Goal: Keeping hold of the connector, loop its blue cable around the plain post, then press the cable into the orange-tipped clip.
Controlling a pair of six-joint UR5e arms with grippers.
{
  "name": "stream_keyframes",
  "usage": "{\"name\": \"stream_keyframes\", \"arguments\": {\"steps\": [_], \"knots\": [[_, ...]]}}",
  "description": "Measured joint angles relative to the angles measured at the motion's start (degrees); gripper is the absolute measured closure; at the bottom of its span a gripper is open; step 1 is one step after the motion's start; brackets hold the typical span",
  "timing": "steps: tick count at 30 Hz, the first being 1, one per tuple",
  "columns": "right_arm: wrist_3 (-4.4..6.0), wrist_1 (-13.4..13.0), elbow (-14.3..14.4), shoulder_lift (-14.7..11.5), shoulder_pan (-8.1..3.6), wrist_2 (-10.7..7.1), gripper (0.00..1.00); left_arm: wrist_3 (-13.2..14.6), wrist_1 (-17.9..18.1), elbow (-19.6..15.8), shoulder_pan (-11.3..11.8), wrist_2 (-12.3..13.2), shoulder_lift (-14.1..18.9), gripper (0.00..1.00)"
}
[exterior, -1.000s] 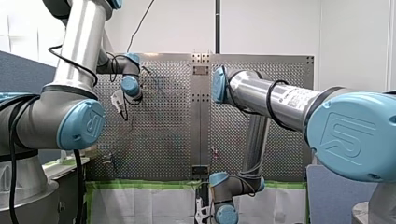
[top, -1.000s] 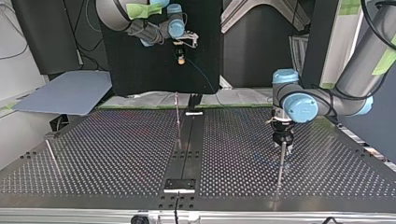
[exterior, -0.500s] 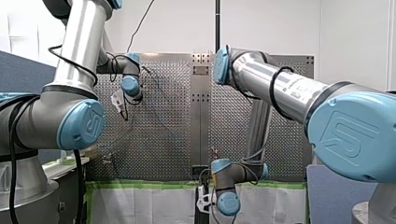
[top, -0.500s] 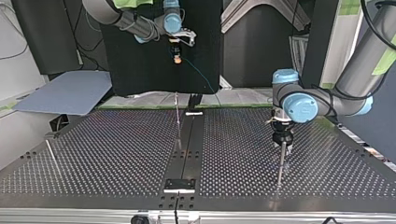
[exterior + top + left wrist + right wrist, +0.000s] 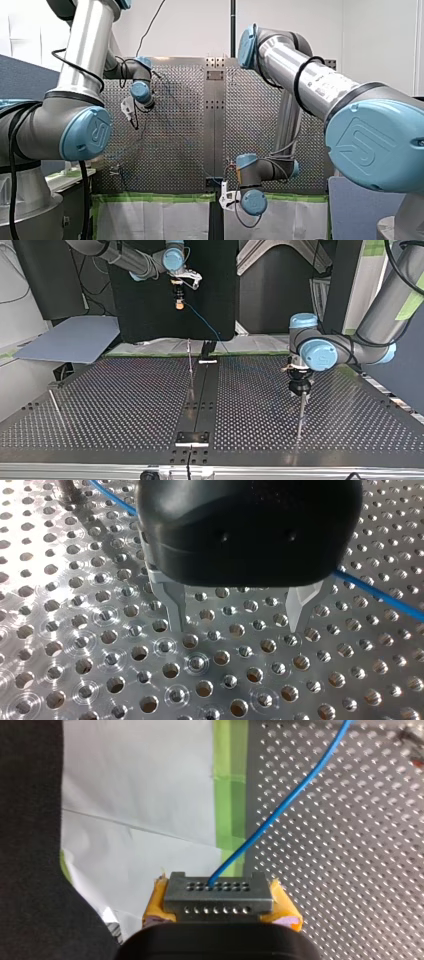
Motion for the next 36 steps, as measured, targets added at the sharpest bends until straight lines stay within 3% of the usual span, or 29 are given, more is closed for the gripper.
{"name": "stream_keyframes", "arguments": {"steps": [8, 16, 21, 26, 30, 36], "knots": [[-0.31, -4.12, 4.38, -4.58, -2.2, -0.16, 1.0, -0.06, -0.07, 0.0, -0.31, 0.39, 0.03, 0.0], [-1.38, -8.32, 5.22, -8.81, -4.82, -0.51, 1.0, -0.18, -0.11, 0.0, -0.38, 0.55, 0.01, 0.0], [-1.71, -10.8, 5.25, -11.28, -5.85, -1.94, 1.0, -0.24, -0.17, 0.0, -0.41, 0.56, 0.0, 0.0], [-3.19, -13.46, 5.31, -13.71, -6.04, -4.27, 1.0, -0.25, -0.18, 0.0, -0.41, 0.56, 0.02, 0.0], [-3.69, -15.58, 5.32, -13.23, -6.06, -5.45, 1.0, -0.25, -0.2, 0.0, -0.4, 0.56, 0.0, 0.0], [-4.21, -18.7, 5.29, -10.5, -6.15, -6.21, 1.0, -0.25, -0.2, 0.0, -0.4, 0.54, 0.0, 0.0]]}}
